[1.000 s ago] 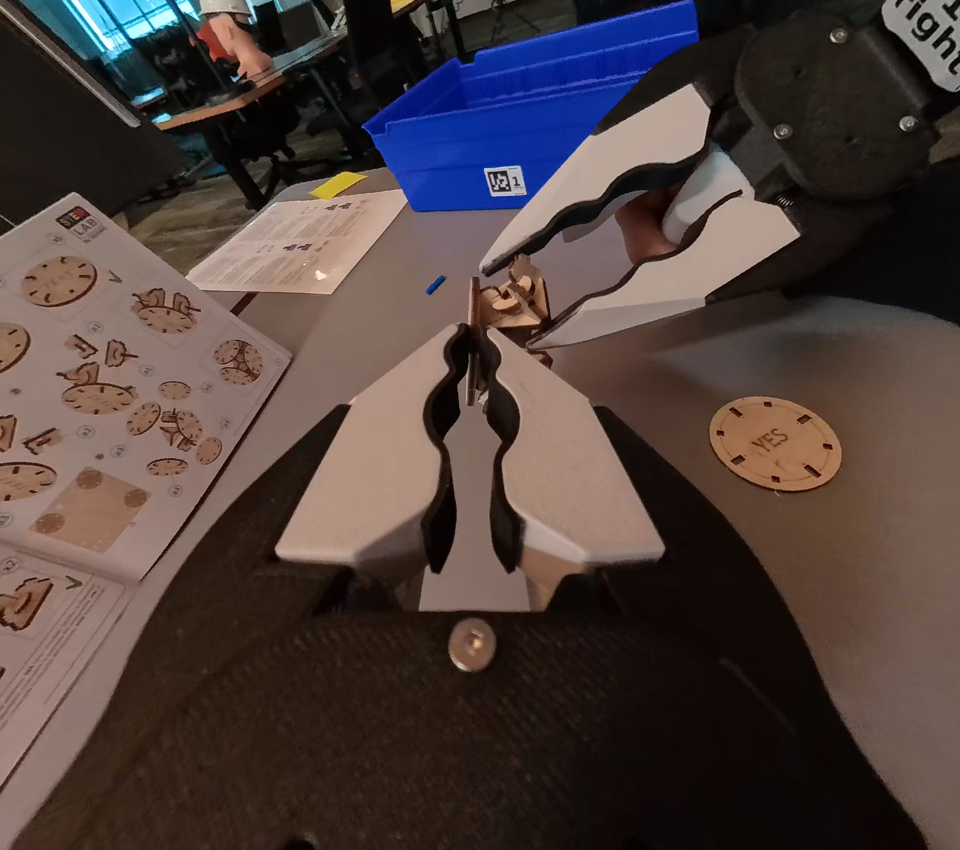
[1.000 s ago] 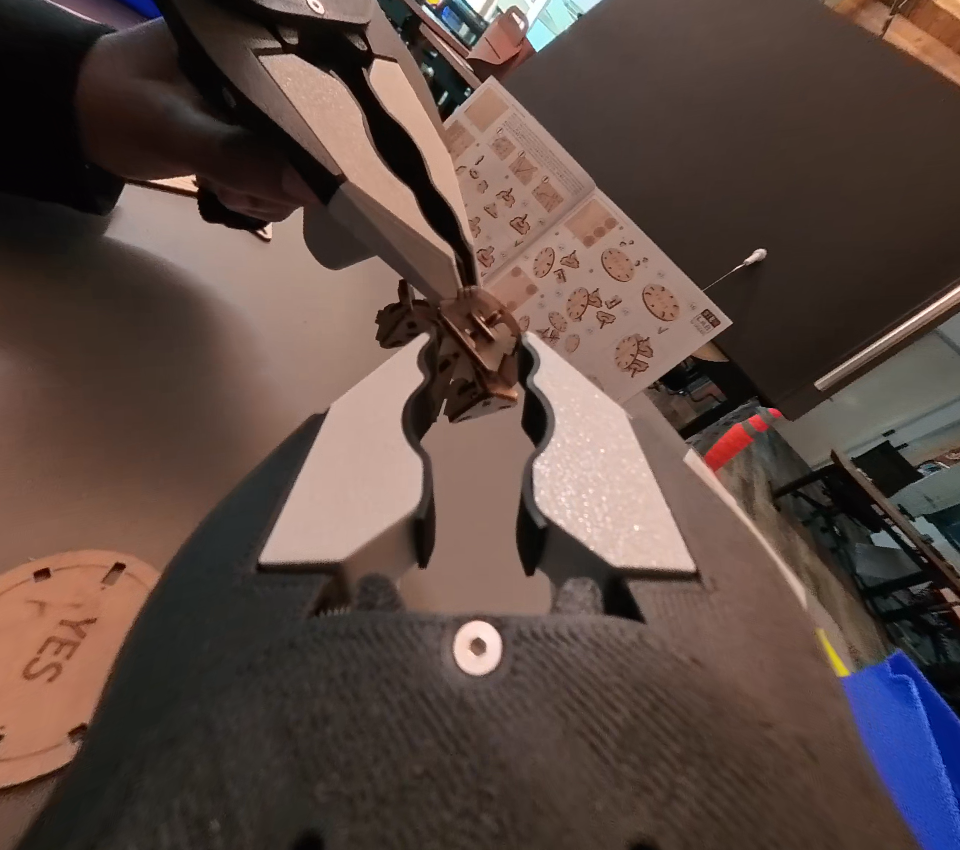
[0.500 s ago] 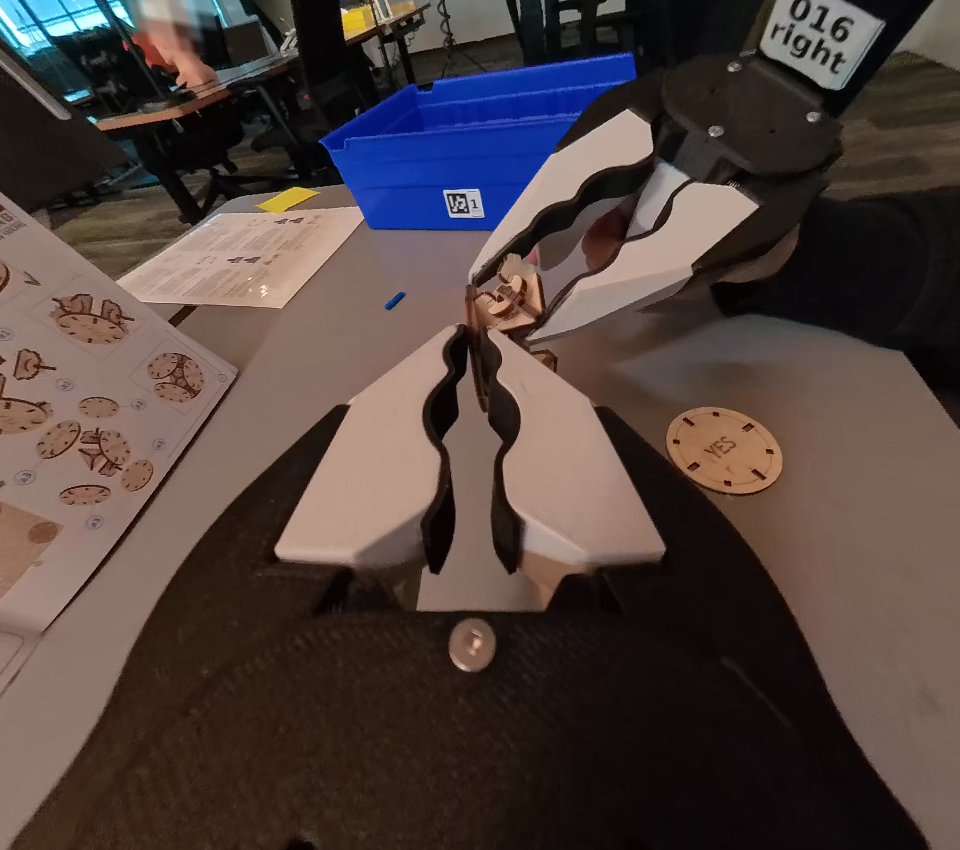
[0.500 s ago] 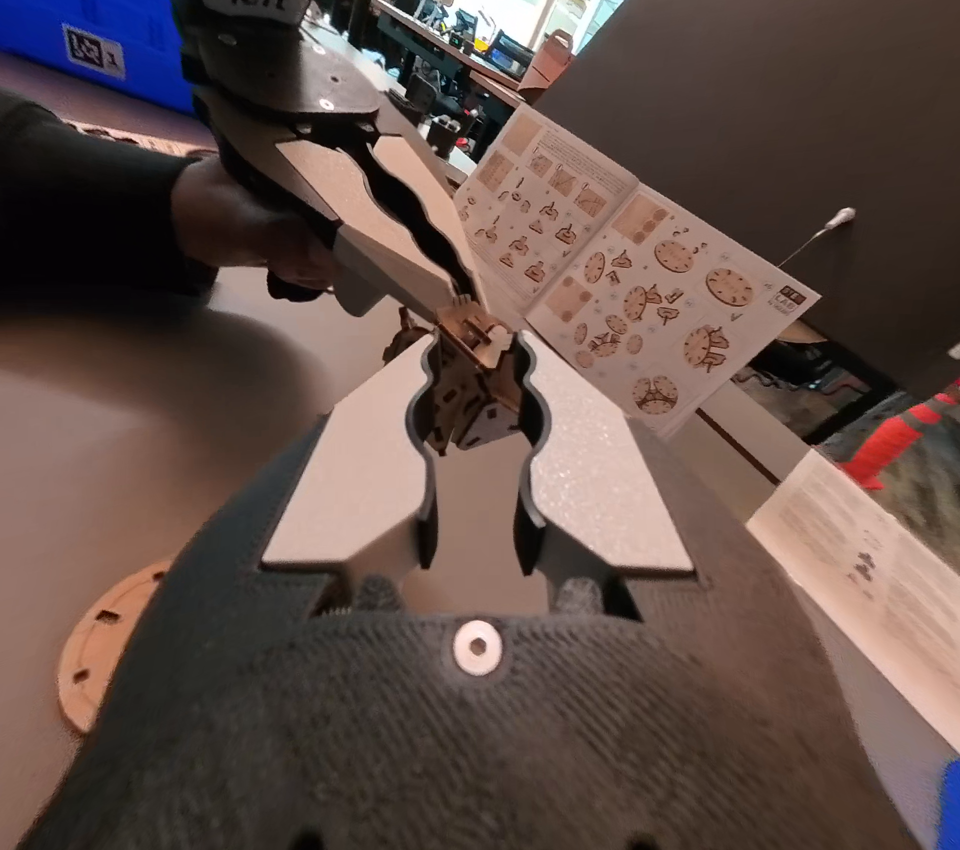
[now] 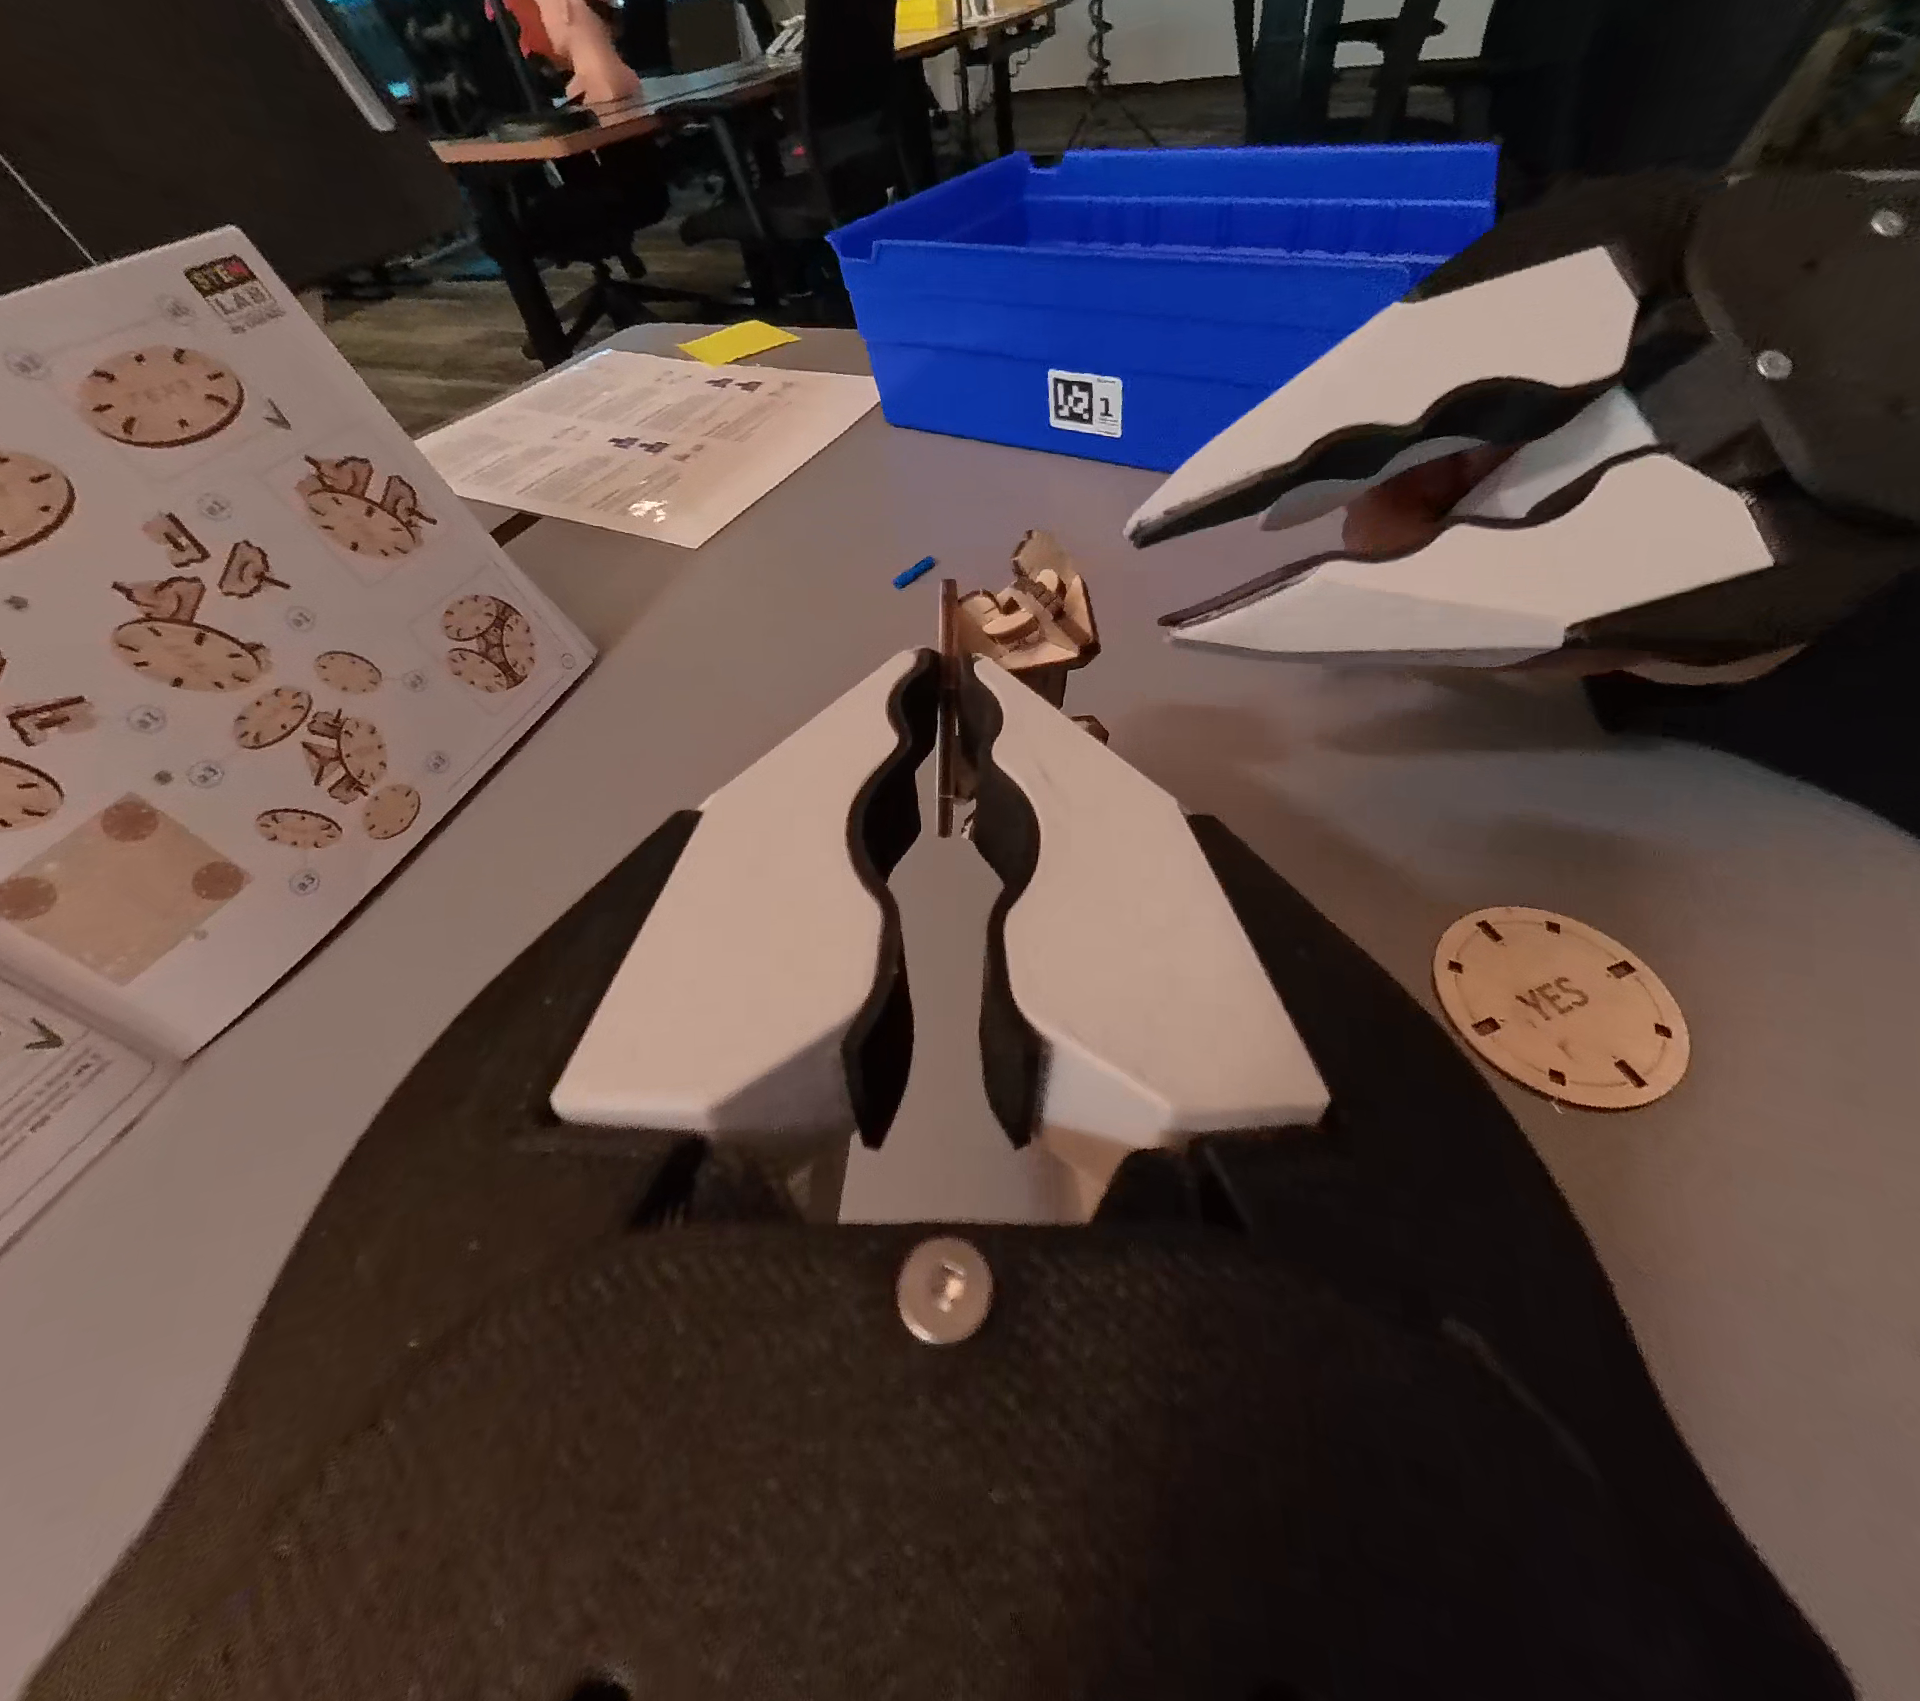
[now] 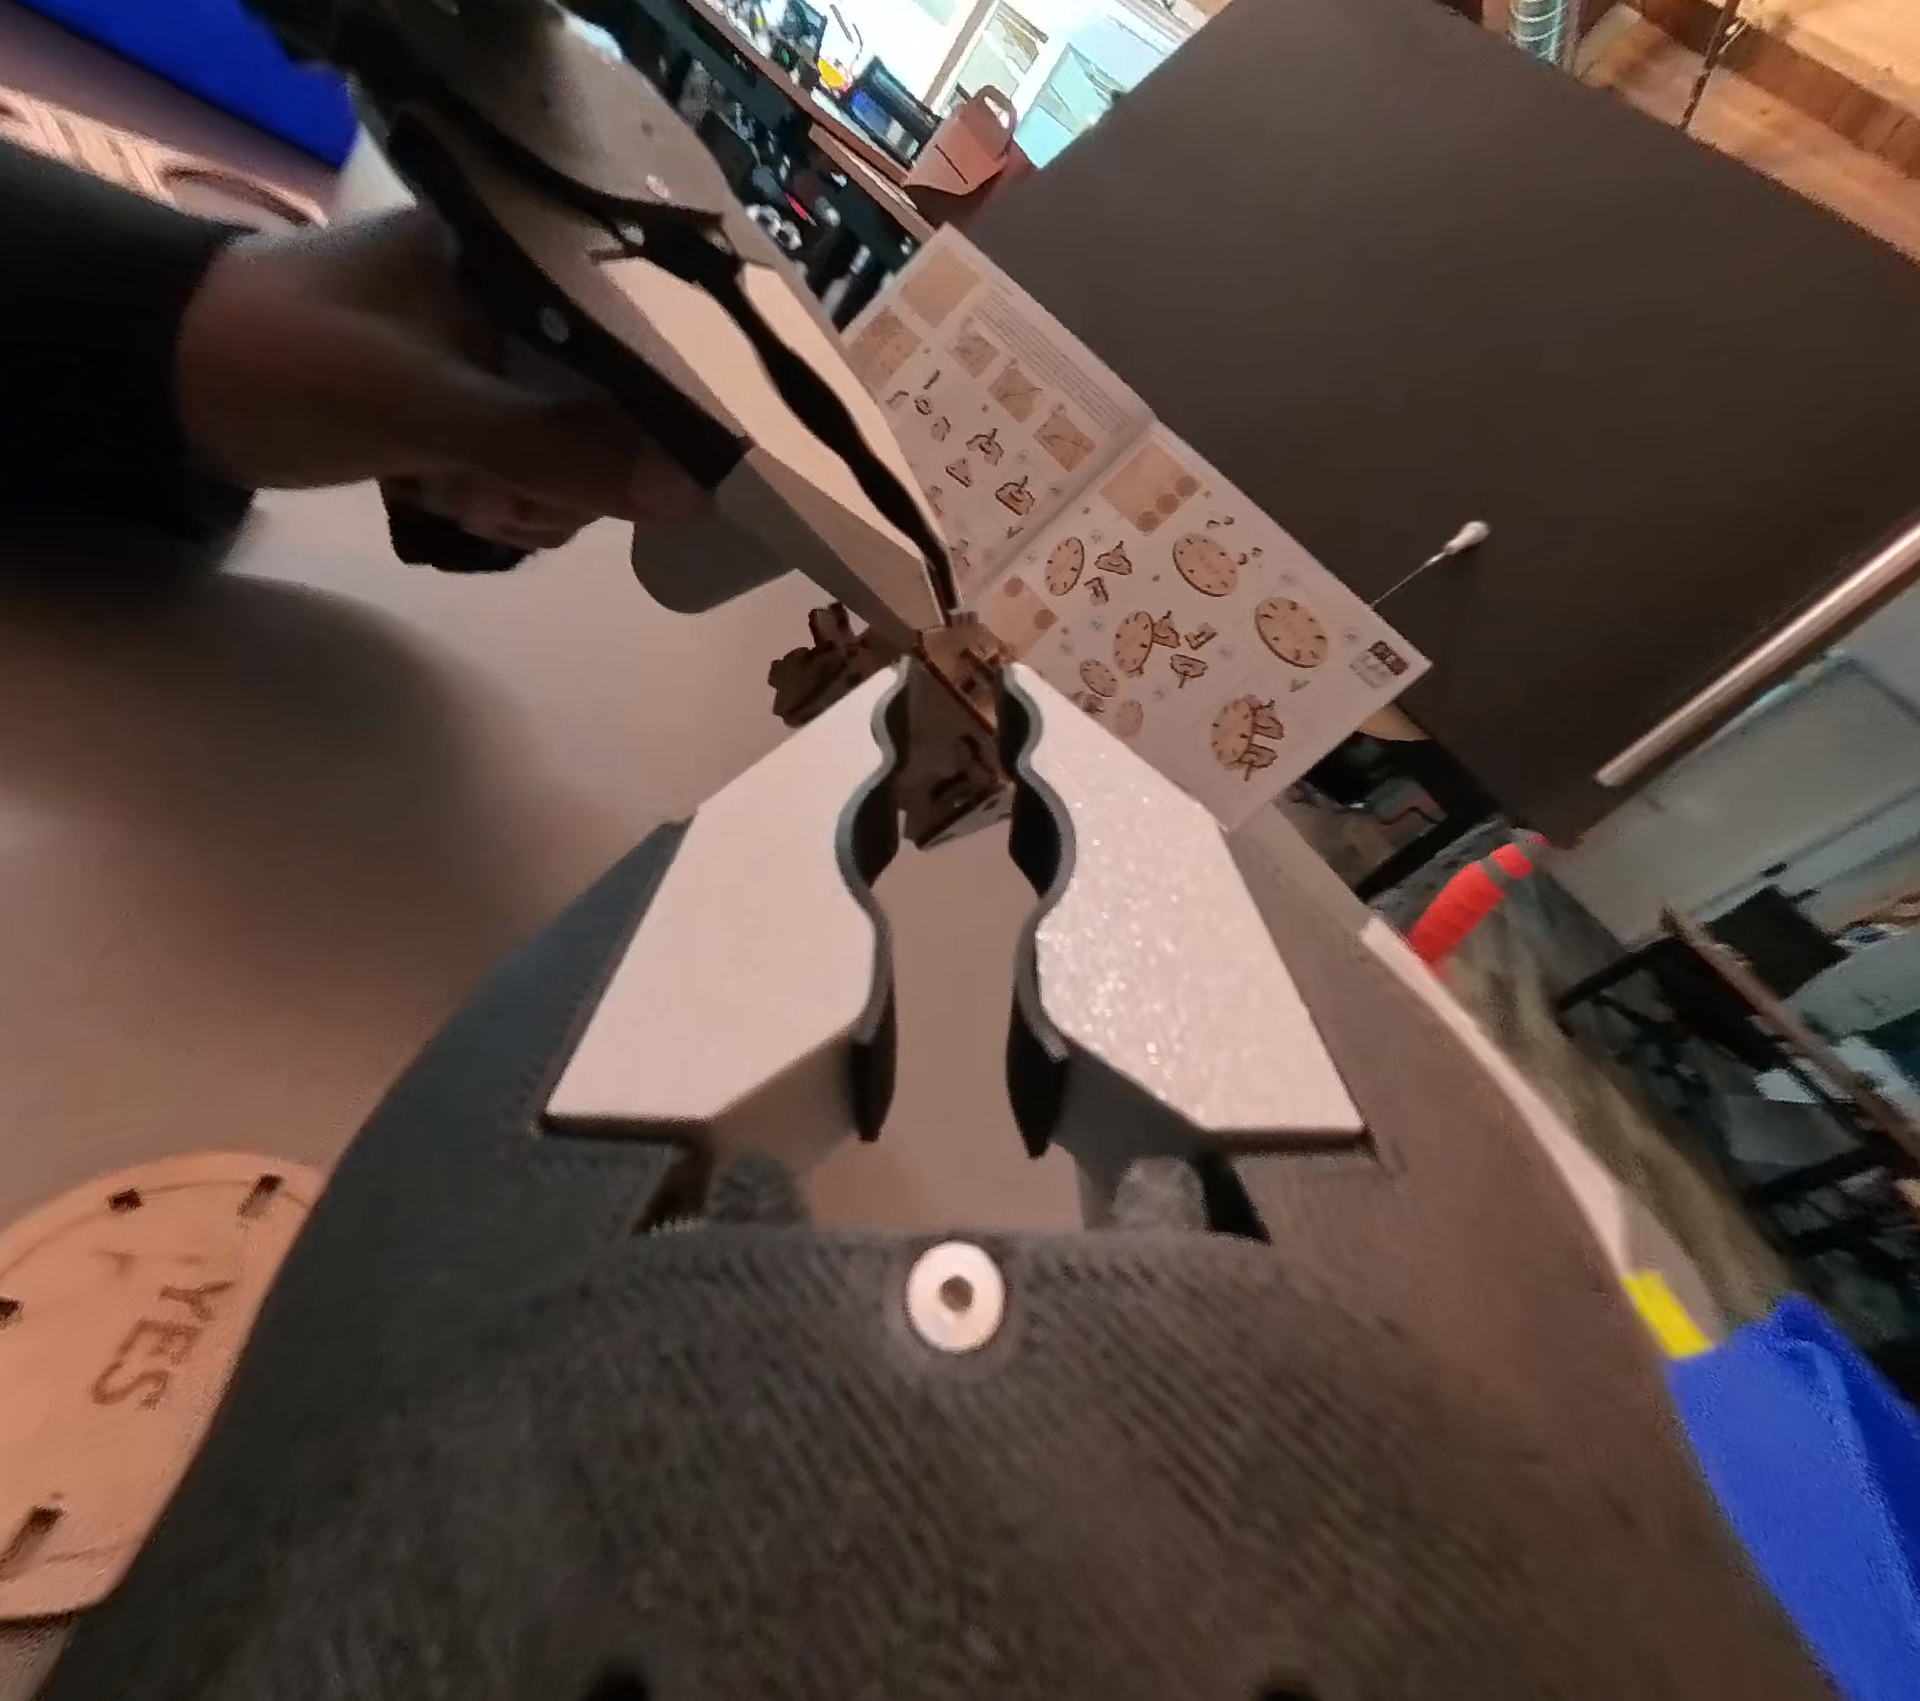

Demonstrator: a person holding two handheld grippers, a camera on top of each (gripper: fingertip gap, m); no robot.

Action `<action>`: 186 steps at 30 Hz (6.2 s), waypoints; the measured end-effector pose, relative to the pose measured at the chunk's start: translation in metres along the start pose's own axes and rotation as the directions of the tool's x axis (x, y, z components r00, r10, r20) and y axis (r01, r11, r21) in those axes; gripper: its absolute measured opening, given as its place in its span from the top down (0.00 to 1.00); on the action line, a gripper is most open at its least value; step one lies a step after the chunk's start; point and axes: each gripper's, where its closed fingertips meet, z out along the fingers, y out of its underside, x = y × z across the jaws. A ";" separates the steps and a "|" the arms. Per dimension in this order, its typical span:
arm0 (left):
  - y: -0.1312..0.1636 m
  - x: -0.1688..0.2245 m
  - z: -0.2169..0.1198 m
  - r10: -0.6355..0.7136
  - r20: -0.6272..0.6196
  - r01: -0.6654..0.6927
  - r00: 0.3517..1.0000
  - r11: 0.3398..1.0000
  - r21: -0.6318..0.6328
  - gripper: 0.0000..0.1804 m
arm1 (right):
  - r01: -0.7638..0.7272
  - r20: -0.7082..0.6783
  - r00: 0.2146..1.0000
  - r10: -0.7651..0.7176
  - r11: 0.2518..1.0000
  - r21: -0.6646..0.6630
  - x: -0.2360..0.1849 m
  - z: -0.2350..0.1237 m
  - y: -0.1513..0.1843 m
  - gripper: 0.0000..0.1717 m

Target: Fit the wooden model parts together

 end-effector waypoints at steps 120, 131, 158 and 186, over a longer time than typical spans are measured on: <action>0.007 0.025 0.019 0.468 0.192 -0.429 0.863 0.878 -0.210 0.98 | -0.696 0.103 0.683 0.723 0.687 -0.208 0.000 0.000 0.037 1.00; 0.014 0.024 0.019 0.548 0.172 -0.495 0.819 0.825 -0.273 0.97 | -0.758 0.148 0.589 0.794 0.607 -0.240 -0.004 -0.002 0.041 1.00; -0.032 0.032 0.014 0.898 0.395 -0.895 0.194 0.326 -0.303 0.99 | -0.661 0.230 0.739 0.634 0.747 0.065 0.012 -0.014 0.002 0.99; -0.027 -0.033 -0.026 0.402 0.488 -0.446 0.775 0.895 -0.029 0.99 | -0.676 0.196 0.730 0.655 0.734 0.066 0.015 -0.013 0.006 0.99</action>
